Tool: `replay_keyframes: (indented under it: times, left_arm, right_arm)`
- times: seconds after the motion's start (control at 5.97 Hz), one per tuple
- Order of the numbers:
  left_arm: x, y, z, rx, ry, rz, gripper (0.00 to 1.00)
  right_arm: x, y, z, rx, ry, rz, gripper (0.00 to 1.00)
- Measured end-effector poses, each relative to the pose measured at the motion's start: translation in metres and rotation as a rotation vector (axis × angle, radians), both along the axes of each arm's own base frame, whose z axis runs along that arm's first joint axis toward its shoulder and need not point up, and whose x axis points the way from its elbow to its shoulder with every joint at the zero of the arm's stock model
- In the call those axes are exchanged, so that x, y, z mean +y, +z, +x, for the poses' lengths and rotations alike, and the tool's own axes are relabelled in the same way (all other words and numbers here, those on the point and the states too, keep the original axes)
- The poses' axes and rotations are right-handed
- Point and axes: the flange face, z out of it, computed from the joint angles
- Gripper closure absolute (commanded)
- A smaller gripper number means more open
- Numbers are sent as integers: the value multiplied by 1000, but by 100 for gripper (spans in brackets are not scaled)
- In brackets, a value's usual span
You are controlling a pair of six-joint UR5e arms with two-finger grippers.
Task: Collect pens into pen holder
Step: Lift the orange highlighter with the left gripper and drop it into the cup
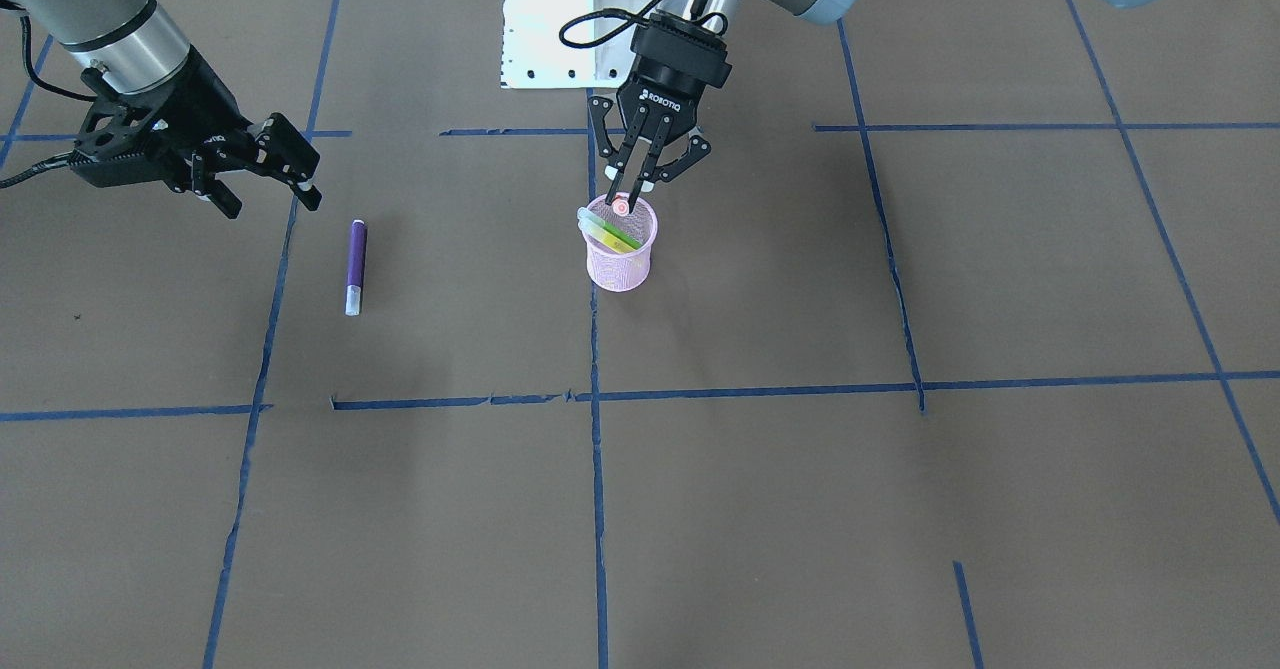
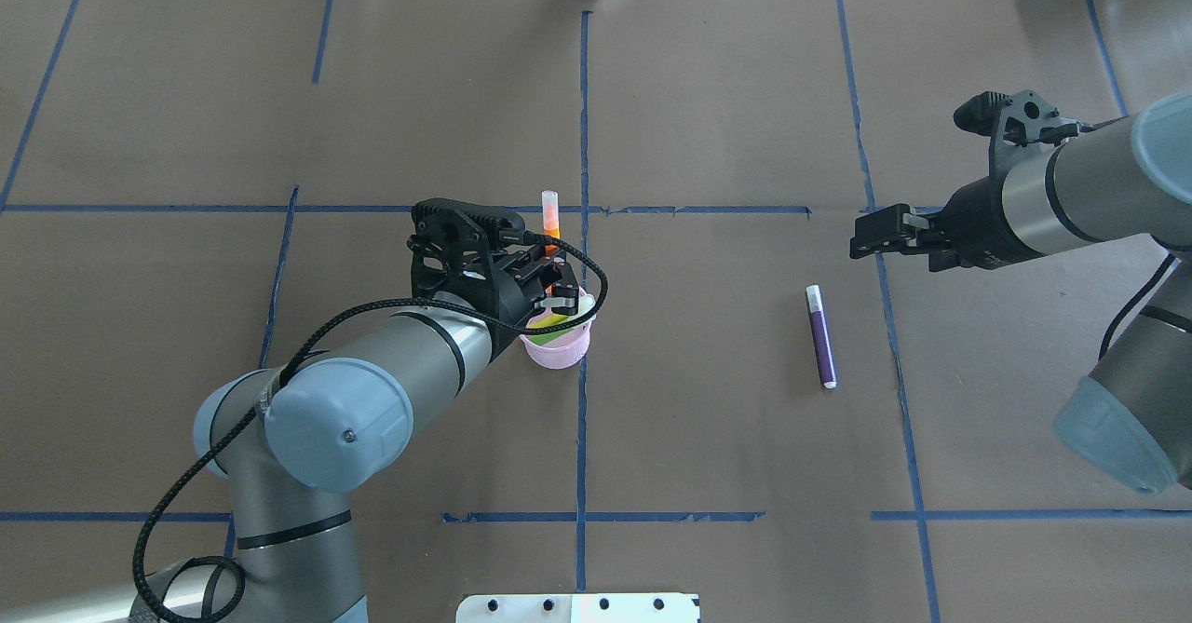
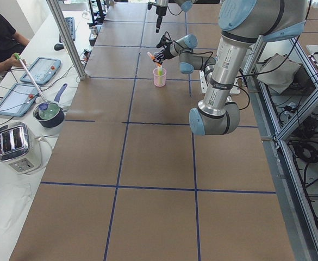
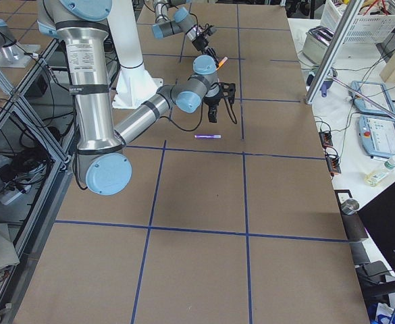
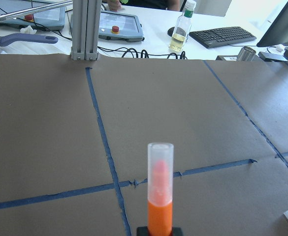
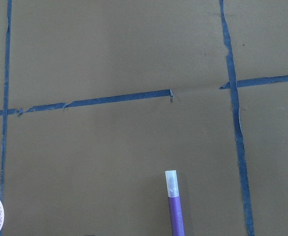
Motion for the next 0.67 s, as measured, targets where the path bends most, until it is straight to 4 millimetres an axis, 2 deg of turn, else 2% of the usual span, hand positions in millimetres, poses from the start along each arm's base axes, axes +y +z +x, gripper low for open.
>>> replay_keyframes:
  times: [0.17,0.5,0.67]
  left_arm:
    - [1,8,8,15,-7,-11,92]
    - [4,31,8,74,-12,-44,79]
    - [7,43,9,125,-10,-58,9]
  right_arm:
    - [0,-1,1,-1,1,2,0]
    - [0,-1,1,0,1,2,0]
    - [0,-1,1,-1,1,2,0]
